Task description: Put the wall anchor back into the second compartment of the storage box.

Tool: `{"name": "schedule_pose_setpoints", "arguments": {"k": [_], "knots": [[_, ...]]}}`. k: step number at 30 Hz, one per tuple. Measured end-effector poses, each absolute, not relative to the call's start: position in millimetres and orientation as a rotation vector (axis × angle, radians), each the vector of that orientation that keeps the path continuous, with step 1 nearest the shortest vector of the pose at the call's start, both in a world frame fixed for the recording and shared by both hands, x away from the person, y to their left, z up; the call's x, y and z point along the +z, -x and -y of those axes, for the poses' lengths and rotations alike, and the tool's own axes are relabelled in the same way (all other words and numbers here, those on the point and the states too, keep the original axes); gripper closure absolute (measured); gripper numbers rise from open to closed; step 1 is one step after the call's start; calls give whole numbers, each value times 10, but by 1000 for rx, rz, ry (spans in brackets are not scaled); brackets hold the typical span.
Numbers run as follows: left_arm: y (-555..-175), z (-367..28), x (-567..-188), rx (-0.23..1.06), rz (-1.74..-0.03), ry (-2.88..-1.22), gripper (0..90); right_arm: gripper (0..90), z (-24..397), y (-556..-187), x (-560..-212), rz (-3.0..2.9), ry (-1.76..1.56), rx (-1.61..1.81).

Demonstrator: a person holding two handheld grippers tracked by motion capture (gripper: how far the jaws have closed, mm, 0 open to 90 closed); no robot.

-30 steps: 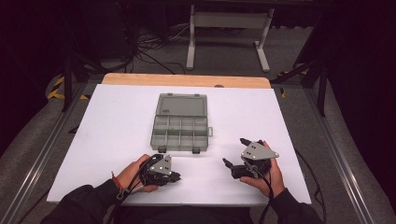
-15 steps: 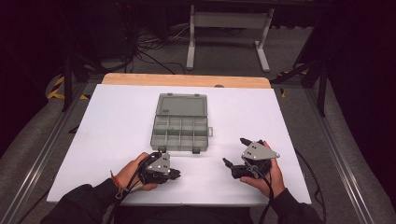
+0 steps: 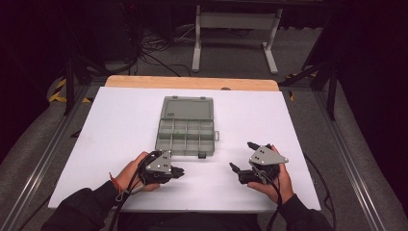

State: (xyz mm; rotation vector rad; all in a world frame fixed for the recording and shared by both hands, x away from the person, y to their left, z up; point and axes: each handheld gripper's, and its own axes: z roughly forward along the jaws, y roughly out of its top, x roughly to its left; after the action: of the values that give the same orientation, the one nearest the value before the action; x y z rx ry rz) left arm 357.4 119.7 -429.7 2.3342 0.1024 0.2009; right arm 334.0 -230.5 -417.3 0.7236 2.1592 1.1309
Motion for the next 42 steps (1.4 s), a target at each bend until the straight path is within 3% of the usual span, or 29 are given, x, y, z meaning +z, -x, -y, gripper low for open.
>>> {"name": "schedule_pose_setpoints", "arguments": {"k": [42], "knots": [[-3881,-1482,-3871,376,-206,-2172,845,105,2267,-3338,-4180,-2173,-717,1133]]}}
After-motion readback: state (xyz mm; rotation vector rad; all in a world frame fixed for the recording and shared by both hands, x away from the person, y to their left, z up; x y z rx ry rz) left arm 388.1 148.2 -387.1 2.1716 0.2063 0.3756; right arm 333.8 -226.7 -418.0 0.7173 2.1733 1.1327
